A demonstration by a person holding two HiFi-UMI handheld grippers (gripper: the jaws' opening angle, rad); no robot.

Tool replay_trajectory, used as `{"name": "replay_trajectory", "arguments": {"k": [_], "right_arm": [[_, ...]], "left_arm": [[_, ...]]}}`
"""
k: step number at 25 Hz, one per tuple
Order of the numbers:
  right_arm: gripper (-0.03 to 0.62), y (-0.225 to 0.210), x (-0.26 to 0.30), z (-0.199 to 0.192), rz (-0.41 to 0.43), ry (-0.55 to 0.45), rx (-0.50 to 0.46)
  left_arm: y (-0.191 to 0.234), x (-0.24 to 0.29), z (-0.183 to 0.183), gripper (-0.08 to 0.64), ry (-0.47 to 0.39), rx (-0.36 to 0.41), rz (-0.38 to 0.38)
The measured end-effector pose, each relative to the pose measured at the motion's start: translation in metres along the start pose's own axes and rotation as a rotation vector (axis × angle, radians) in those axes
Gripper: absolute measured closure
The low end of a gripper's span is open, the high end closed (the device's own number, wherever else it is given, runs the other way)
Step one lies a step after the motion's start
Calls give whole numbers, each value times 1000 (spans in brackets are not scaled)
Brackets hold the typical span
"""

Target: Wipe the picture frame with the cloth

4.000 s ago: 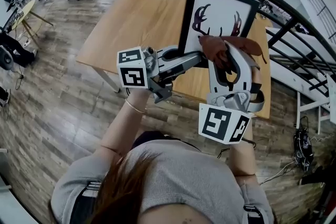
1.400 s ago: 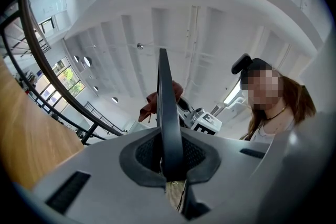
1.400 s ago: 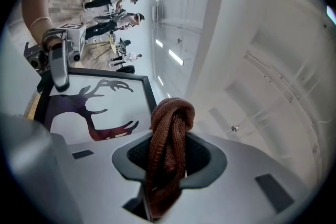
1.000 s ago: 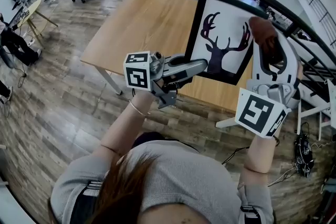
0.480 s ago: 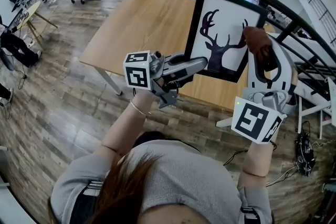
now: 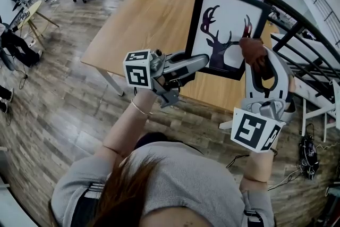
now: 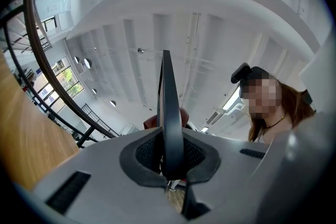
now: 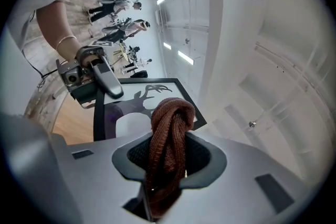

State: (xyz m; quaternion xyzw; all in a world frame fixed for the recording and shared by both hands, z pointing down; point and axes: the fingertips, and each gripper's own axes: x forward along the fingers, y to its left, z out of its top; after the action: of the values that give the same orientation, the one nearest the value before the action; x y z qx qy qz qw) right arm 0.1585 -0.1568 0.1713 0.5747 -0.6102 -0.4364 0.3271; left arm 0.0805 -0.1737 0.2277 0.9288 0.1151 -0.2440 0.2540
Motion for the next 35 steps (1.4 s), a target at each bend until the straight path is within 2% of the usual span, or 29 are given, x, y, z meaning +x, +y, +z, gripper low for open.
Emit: {"name": "replay_trajectory", "arguments": {"k": [9,21,29,31,35], "right_arm": [[459,28,-8,-12,73,13,28],[459,59,-18,-24,170,39,53],[459,68,-28,-53,229,57,68],[459,73,-30,-54,234,52,97],[459,73,-35,-53,222,25,220]], "left_arm": [[5,-1,-2,532,-3,8,29],[11,-3,-4,532,-10,-19,53],[25,17,-12,532,-4,-16,105],[29,13,-12,532,-9,-31,123],[35,-4,-18,532,-24,-74,144]]}}
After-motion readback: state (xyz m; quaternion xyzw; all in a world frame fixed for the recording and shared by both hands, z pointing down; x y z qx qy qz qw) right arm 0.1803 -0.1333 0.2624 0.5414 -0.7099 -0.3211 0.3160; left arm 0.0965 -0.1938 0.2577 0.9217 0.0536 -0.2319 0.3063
